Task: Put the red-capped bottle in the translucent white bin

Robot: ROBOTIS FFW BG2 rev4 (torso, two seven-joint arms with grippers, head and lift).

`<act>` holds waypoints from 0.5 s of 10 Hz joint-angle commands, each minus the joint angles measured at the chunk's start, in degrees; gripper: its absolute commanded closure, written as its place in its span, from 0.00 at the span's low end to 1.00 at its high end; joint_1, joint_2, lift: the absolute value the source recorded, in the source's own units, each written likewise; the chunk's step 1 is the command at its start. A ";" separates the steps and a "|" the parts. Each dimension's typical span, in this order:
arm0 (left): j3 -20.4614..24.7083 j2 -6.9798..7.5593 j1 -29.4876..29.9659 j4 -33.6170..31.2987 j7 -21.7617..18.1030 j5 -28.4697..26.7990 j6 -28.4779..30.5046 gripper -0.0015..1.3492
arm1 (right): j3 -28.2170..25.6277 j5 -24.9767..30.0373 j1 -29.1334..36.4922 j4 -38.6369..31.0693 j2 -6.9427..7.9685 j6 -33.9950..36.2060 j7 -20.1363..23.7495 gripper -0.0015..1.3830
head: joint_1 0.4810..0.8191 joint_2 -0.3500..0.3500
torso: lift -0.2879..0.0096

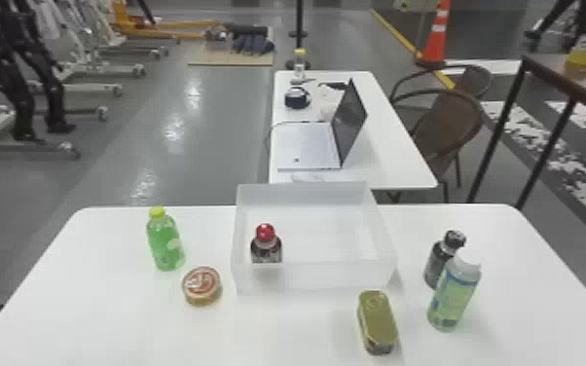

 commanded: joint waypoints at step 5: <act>-0.56 -0.24 -0.09 0.26 -0.01 0.56 0.45 0.12 | -0.01 0.21 0.00 -0.02 0.05 -0.06 0.00 0.15 | 0.20 0.50 | 0.63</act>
